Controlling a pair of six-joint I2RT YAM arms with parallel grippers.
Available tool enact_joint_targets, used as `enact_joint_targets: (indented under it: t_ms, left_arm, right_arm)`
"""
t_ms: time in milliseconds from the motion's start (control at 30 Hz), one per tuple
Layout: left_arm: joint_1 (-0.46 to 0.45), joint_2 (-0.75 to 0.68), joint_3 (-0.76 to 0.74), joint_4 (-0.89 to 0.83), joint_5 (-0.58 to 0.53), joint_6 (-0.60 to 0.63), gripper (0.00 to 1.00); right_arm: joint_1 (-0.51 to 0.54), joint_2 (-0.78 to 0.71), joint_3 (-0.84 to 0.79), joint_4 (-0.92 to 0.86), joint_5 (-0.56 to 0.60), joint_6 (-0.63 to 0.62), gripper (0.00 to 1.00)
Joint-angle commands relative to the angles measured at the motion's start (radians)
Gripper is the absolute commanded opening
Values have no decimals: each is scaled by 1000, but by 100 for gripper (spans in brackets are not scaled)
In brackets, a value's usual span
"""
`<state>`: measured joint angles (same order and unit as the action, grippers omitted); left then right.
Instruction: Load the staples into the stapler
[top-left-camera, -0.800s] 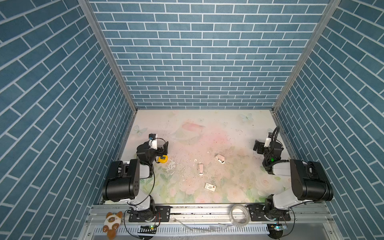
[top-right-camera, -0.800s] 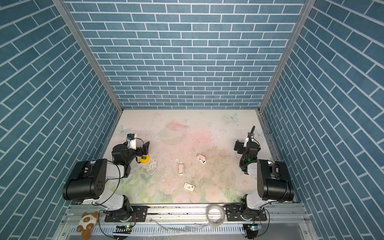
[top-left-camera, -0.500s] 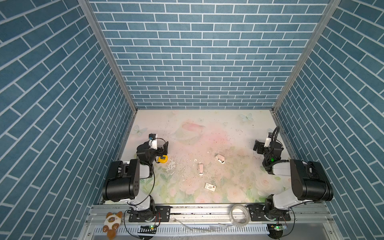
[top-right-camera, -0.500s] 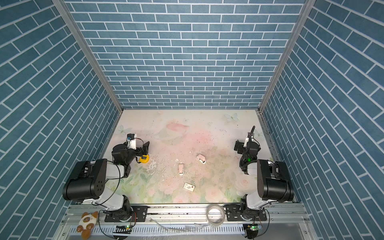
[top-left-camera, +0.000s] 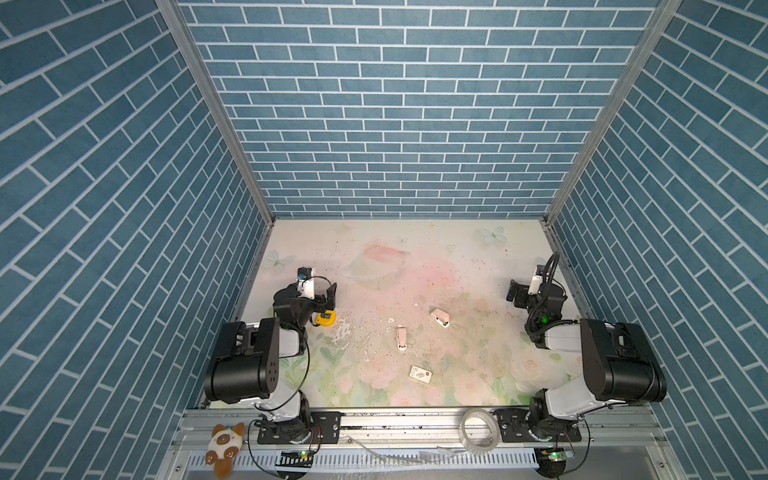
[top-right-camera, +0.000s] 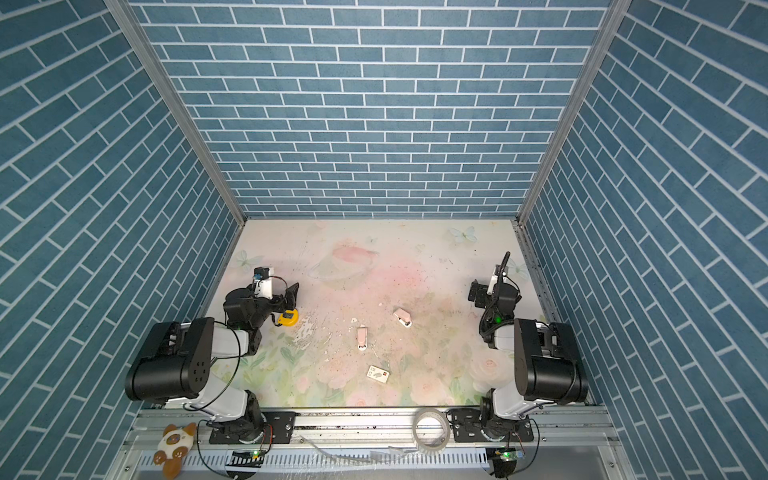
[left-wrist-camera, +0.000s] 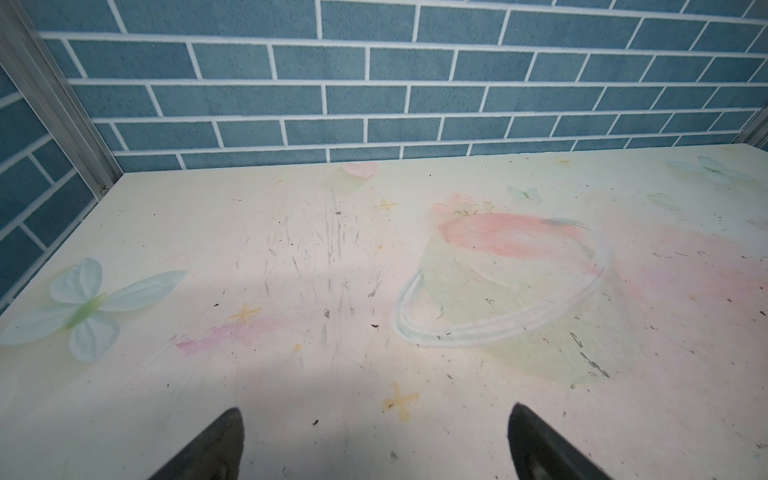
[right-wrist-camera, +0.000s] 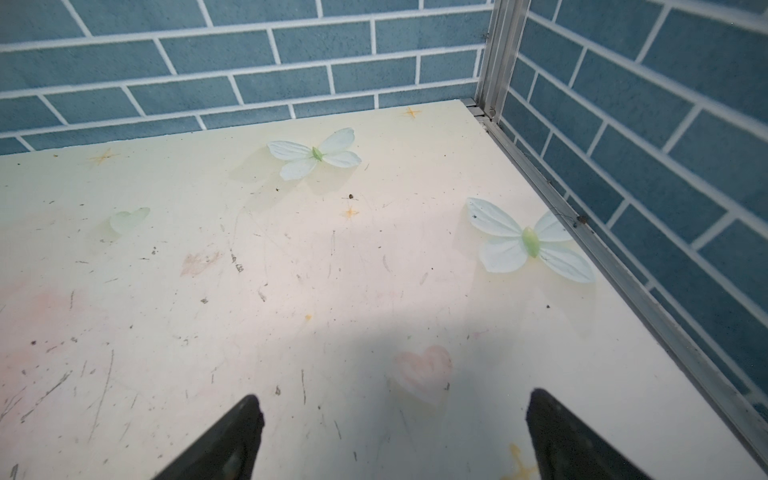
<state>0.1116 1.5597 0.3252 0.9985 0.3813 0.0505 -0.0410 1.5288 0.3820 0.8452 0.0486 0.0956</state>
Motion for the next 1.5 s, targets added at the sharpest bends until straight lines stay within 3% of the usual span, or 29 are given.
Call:
enact_joint_targets:
  t_ms: [0,533,767,900,1033,1167,1333,1400,1467]
  left_arm:
    - [-15,-16,21,-26,-12,17,100]
    - [-23,-84,0,-39,-11,26,99]
    - [-23,-278,154,-448,65,72,99]
    - [-24,-325,302,-778,56,89,100]
    - [-27,-384,442,-1115,127,193,99]
    - [-66,-418,582,-1429,242,354,100]
    - [-299,-412,713,-1748,224,587,100]
    - [-406,-406,724,-1784,180,602,100]
    - [-492,-400,713,-1795,175,610,100]
  right_arm:
    - [4,10,11,17,13,-43,99]
    - [3,-52,17,-44,2,-43,96]
    - [4,-222,94,-357,113,8,95]
    - [4,-325,190,-679,199,169,99]
    - [6,-408,275,-968,49,291,99]
    - [6,-506,278,-1105,-116,377,96]
    - [9,-522,270,-1257,-414,458,83]
    - [22,-528,234,-1250,-527,481,75]
    - [46,-543,208,-1253,-589,498,73]
